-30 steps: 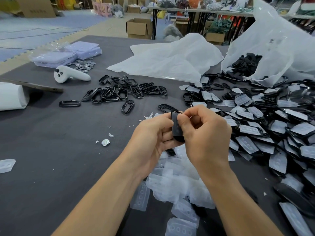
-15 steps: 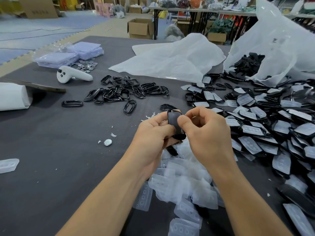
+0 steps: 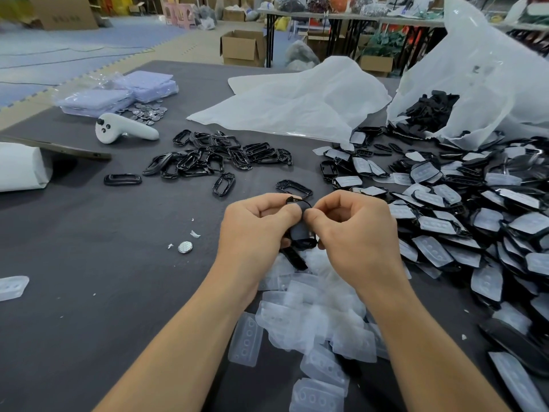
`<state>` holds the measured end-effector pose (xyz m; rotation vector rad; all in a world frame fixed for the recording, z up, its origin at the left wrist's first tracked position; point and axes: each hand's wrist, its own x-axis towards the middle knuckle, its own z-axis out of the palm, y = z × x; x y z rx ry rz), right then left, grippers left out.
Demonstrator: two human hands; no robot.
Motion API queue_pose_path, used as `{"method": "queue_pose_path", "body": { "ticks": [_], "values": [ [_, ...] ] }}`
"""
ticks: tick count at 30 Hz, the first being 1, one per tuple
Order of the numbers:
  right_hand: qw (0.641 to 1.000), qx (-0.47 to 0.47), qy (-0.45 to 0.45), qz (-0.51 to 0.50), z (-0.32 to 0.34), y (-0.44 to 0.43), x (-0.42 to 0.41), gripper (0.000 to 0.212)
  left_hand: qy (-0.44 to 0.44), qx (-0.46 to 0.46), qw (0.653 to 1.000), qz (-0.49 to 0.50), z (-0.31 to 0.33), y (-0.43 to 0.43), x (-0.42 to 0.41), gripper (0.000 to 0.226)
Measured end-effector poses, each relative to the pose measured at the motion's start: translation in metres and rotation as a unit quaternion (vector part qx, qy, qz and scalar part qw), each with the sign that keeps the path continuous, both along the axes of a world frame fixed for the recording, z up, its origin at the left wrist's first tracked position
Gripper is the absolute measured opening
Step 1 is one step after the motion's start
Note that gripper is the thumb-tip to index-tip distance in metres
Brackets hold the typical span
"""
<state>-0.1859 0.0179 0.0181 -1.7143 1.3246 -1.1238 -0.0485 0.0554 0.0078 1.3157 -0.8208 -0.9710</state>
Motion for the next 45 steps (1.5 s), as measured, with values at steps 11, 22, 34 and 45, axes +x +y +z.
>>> {"method": "queue_pose_path", "body": {
  "ticks": [11,22,34,45],
  "values": [
    [0.999,0.029,-0.002,0.036,0.0,-0.001,0.002,0.012,0.032,-0.009,0.999,0.043,0.005,-0.001,-0.002,0.02],
    [0.999,0.021,0.003,0.034,-0.001,-0.003,-0.003,0.011,-0.025,0.003,1.0,-0.011,0.005,-0.001,0.004,0.022],
    [0.992,0.072,-0.083,0.068,0.003,-0.001,-0.002,0.029,-0.045,-0.019,0.999,-0.02,0.0,-0.002,0.006,0.026],
    [0.967,0.125,-0.217,0.043,0.007,0.0,0.004,0.054,-0.127,0.003,0.992,-0.029,-0.003,-0.004,0.008,0.016]
  ]
}}
